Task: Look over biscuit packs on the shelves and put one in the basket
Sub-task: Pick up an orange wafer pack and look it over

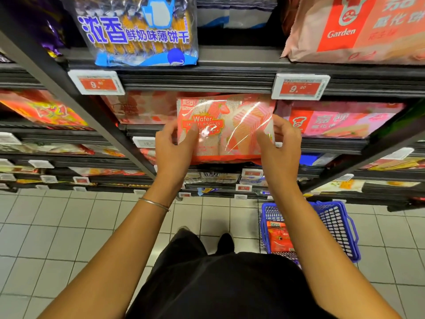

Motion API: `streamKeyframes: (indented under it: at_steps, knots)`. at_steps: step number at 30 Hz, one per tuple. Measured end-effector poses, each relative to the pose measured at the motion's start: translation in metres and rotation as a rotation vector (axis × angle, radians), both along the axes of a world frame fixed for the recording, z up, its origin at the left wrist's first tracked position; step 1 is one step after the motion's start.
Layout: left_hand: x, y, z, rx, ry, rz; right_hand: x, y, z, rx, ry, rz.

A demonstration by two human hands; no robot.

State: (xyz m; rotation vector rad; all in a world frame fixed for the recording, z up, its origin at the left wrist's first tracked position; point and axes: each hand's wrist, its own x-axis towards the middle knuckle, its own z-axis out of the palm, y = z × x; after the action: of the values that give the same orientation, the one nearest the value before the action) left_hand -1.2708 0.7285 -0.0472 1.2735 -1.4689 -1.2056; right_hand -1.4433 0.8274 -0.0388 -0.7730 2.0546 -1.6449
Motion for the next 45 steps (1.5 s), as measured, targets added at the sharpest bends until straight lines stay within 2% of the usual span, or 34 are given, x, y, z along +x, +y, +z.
streamKeyframes:
  at_steps: [4,6,8,9,13,15,22,27,32,38,45]
  knots:
    - [0.015,0.009,-0.01,0.118,0.095,-0.006,0.011,0.009,0.001,-0.067,0.03,0.02]
    - [0.027,0.011,-0.011,0.253,0.126,0.017,0.015,0.013,0.0,-0.097,0.036,0.04]
    - [0.042,0.016,-0.011,0.44,0.256,0.016,0.011,0.017,-0.003,-0.092,-0.012,0.092]
    - [0.05,0.021,-0.011,0.517,0.323,-0.008,0.009,0.018,-0.004,-0.083,-0.073,0.15]
    - [0.072,0.042,-0.011,0.714,0.472,-0.035,0.01,0.017,-0.006,-0.072,-0.516,0.382]
    - [0.083,0.049,-0.012,0.764,0.509,-0.016,0.015,0.02,-0.009,-0.026,-0.554,0.439]
    - [0.138,0.073,-0.009,0.798,0.447,-0.167,0.039,0.045,-0.013,0.079,-0.701,0.531]
    - [0.183,0.1,-0.006,0.891,0.51,-0.237,0.086,0.08,-0.008,0.126,-0.815,0.447]
    - [0.232,0.126,-0.003,0.938,0.576,-0.318,0.131,0.122,0.002,0.179,-0.891,0.51]
    - [0.261,0.157,-0.004,0.94,0.569,-0.336,0.177,0.161,0.008,0.222,-0.945,0.404]
    - [0.27,0.174,0.01,0.936,0.549,-0.303,0.185,0.179,0.016,0.198,-0.994,0.464]
